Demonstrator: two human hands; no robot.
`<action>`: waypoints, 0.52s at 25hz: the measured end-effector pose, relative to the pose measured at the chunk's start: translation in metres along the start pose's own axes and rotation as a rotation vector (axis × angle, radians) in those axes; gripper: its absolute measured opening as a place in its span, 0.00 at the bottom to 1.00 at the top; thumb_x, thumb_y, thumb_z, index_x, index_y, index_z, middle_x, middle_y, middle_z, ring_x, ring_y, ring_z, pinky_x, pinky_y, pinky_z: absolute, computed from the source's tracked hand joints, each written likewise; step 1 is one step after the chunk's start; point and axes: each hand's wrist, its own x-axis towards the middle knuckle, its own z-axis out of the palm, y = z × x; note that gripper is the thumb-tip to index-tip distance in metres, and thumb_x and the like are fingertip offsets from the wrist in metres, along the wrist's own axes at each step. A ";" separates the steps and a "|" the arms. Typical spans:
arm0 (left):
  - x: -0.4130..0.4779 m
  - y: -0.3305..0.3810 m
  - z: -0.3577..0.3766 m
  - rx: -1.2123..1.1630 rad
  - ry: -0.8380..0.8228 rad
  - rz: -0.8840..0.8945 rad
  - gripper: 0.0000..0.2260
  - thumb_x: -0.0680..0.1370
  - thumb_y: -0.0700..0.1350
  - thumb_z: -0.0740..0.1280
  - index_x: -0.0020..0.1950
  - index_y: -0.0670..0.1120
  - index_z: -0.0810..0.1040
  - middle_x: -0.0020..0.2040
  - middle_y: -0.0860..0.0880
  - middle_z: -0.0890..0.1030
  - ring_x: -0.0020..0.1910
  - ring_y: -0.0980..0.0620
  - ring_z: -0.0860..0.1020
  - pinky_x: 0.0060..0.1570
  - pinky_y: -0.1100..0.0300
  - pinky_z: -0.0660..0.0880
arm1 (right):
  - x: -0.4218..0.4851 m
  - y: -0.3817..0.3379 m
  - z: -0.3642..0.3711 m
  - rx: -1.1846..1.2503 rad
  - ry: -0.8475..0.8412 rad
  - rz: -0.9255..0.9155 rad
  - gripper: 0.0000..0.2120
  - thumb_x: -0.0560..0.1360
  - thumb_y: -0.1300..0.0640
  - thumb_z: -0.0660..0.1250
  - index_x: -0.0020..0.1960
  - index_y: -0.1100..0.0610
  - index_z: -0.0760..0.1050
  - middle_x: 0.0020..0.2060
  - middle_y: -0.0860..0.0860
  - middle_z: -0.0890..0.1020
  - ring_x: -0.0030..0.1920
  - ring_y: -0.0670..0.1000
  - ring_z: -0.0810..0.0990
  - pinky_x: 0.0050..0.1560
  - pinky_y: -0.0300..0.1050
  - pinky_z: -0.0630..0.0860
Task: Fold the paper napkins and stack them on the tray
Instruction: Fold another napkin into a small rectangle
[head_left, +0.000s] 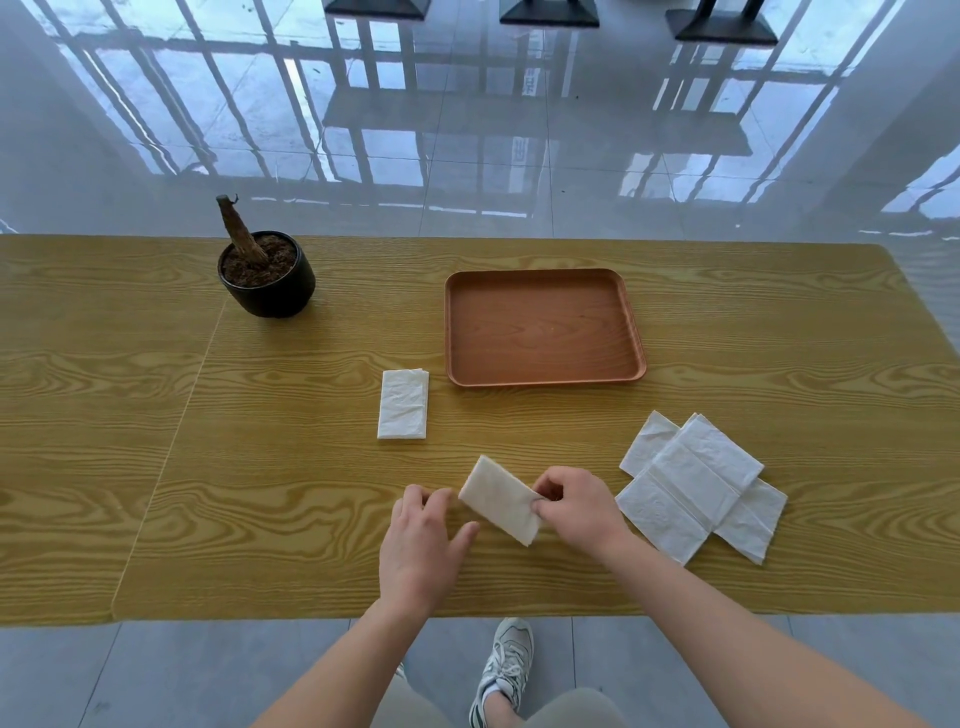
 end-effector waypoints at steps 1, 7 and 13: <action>0.001 0.003 0.000 -0.030 -0.009 -0.030 0.26 0.76 0.63 0.66 0.70 0.51 0.72 0.55 0.53 0.71 0.58 0.54 0.71 0.52 0.58 0.75 | -0.001 0.000 0.000 0.098 0.025 0.023 0.05 0.72 0.56 0.72 0.39 0.48 0.79 0.34 0.44 0.82 0.37 0.45 0.79 0.37 0.42 0.75; 0.013 0.035 -0.008 -0.724 -0.189 -0.348 0.30 0.71 0.61 0.74 0.66 0.46 0.76 0.45 0.50 0.85 0.42 0.54 0.83 0.42 0.58 0.78 | -0.007 -0.026 0.002 0.588 0.060 0.040 0.05 0.73 0.62 0.74 0.41 0.54 0.81 0.33 0.50 0.80 0.33 0.46 0.78 0.32 0.42 0.78; 0.018 0.026 -0.016 -1.114 -0.099 -0.522 0.07 0.74 0.45 0.75 0.48 0.42 0.84 0.39 0.46 0.87 0.32 0.54 0.81 0.29 0.62 0.73 | -0.004 -0.042 0.009 0.654 0.044 0.048 0.03 0.74 0.64 0.73 0.44 0.57 0.81 0.33 0.50 0.82 0.32 0.45 0.79 0.32 0.42 0.79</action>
